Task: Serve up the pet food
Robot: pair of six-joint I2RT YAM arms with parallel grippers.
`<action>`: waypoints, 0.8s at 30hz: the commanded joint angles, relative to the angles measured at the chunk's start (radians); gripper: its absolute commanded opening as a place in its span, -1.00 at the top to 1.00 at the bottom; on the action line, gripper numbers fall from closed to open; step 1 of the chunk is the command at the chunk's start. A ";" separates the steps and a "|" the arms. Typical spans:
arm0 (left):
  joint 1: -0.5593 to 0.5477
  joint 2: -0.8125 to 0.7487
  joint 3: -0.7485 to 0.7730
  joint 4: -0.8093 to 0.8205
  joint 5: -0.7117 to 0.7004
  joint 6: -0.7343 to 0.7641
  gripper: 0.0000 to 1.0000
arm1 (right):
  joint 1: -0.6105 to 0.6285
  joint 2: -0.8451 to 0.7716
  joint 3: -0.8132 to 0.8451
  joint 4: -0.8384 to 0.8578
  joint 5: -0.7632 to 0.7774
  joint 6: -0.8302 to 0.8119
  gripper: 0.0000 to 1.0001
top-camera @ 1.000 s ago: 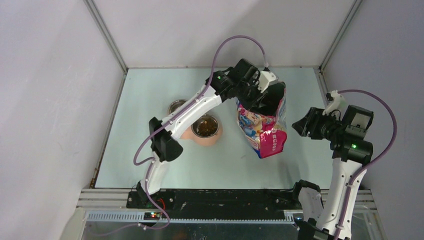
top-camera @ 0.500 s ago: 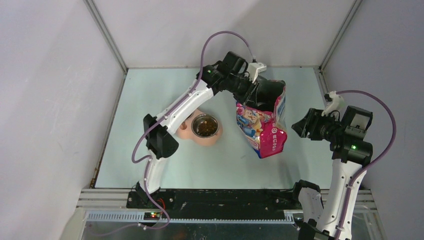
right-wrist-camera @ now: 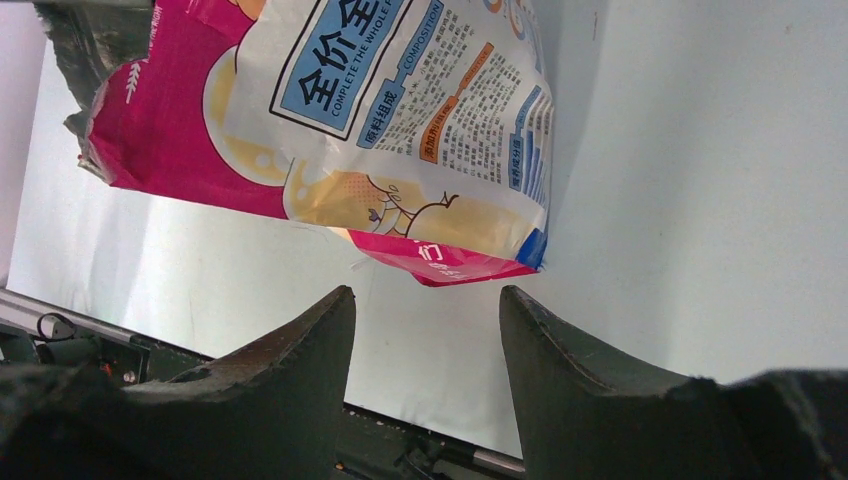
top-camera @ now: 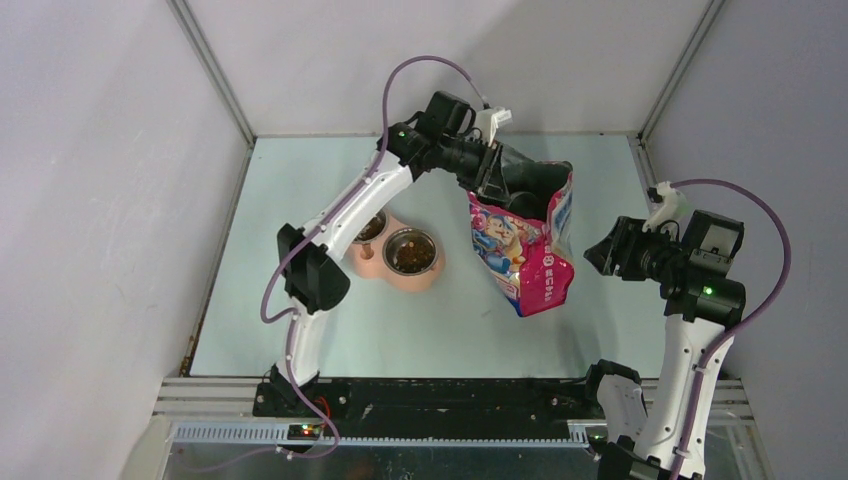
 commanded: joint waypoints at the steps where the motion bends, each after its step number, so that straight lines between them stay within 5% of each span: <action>1: 0.057 -0.099 0.009 0.080 0.062 -0.090 1.00 | 0.004 0.001 0.038 -0.005 0.013 -0.016 -0.16; 24: 0.221 -0.174 -0.149 0.317 0.216 -0.399 1.00 | -0.007 0.028 0.045 -0.010 0.024 -0.013 -0.16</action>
